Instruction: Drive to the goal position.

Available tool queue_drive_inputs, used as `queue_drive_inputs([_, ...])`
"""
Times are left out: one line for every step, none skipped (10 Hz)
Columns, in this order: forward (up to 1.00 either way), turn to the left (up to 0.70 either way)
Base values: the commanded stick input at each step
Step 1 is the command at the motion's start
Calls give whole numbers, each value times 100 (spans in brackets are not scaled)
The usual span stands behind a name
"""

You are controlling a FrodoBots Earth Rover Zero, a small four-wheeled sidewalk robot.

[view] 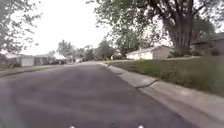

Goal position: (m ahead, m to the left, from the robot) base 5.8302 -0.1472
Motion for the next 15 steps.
queue_drive_inputs([100, -1])
queue_drive_inputs([100, 10])
queue_drive_inputs([100, 26])
queue_drive_inputs([100, 36])
queue_drive_inputs([100, 26])
queue_drive_inputs([100, 18])
queue_drive_inputs([100, 10])
queue_drive_inputs([100, 2])
queue_drive_inputs([100, -1])
queue_drive_inputs([100, -1])
queue_drive_inputs([100, -1])
queue_drive_inputs([100, -1])
queue_drive_inputs([100, -1])
queue_drive_inputs([100, -1])
queue_drive_inputs([100, -1])
